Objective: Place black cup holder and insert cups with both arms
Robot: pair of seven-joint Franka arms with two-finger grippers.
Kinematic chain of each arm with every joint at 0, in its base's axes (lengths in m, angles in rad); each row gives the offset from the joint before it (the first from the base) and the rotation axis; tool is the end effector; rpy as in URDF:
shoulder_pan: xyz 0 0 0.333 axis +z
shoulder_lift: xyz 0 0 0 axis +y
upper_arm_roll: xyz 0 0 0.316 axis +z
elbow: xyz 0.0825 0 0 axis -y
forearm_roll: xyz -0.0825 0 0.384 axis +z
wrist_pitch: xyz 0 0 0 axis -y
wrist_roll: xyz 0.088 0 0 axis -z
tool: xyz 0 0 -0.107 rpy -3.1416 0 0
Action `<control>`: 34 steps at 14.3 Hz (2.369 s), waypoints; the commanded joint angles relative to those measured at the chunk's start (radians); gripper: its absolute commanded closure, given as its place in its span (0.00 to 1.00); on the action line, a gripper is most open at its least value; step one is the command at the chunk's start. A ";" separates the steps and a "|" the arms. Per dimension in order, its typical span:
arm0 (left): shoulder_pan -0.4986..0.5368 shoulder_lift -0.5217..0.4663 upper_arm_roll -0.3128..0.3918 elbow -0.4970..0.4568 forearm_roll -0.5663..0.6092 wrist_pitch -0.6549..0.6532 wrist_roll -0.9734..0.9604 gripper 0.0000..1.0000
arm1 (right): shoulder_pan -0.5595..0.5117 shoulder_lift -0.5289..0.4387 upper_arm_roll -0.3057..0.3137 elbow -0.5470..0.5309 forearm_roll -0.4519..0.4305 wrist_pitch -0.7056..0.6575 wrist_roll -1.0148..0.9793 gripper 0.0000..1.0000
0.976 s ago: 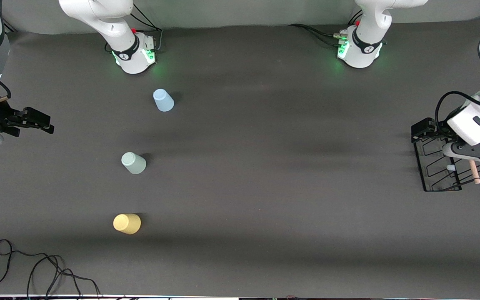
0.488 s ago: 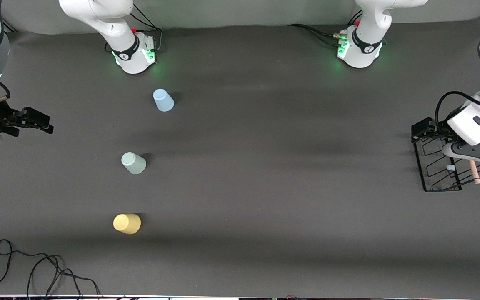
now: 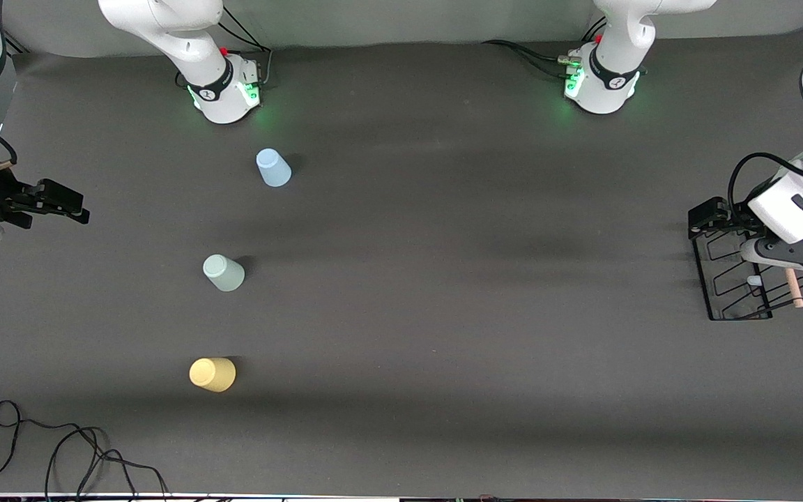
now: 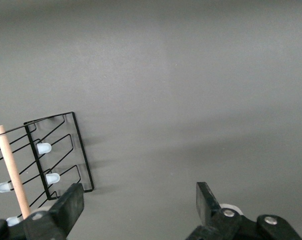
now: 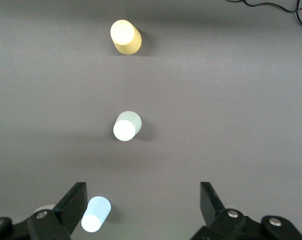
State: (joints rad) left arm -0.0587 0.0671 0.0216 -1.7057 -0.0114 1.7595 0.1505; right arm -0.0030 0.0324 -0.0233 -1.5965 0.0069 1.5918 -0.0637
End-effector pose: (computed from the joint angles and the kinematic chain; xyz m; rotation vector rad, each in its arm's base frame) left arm 0.5824 -0.0230 0.5384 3.1176 -0.2899 -0.0199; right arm 0.5646 -0.0139 0.5960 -3.1327 -0.0582 0.0576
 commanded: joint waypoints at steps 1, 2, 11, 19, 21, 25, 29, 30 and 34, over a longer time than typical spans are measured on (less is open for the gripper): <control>0.003 -0.006 0.000 -0.002 -0.012 -0.008 0.006 0.00 | 0.012 -0.002 -0.010 0.007 -0.002 0.005 -0.005 0.00; 0.003 -0.004 0.000 -0.002 -0.012 -0.006 0.004 0.00 | 0.012 -0.002 -0.012 0.007 -0.002 0.005 -0.007 0.00; 0.060 -0.004 0.000 0.001 0.002 -0.018 0.072 0.00 | 0.012 0.000 -0.010 0.007 -0.002 0.005 -0.005 0.00; 0.304 0.052 0.000 -0.005 0.068 -0.008 0.383 0.00 | 0.012 0.000 -0.012 0.007 -0.002 0.005 -0.005 0.00; 0.347 0.086 0.000 -0.006 0.070 0.006 0.411 0.00 | 0.011 0.000 -0.011 0.007 -0.002 0.005 -0.005 0.00; 0.417 0.111 0.000 -0.119 0.070 0.185 0.501 0.01 | 0.012 0.000 -0.012 0.007 -0.002 0.005 -0.005 0.00; 0.436 0.167 0.000 -0.235 0.070 0.377 0.520 0.01 | 0.011 0.001 -0.011 0.007 -0.002 0.005 -0.005 0.00; 0.439 0.177 0.000 -0.244 0.068 0.391 0.520 0.02 | 0.011 0.003 -0.012 0.006 -0.002 0.005 -0.005 0.00; 0.439 0.194 0.000 -0.268 0.070 0.411 0.520 0.17 | 0.012 0.006 -0.012 0.007 -0.002 0.005 -0.005 0.00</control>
State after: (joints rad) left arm 0.3710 0.2798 0.0306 -1.9471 0.0471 2.1550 0.6538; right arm -0.0030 0.0344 -0.0235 -1.5968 0.0069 1.5918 -0.0637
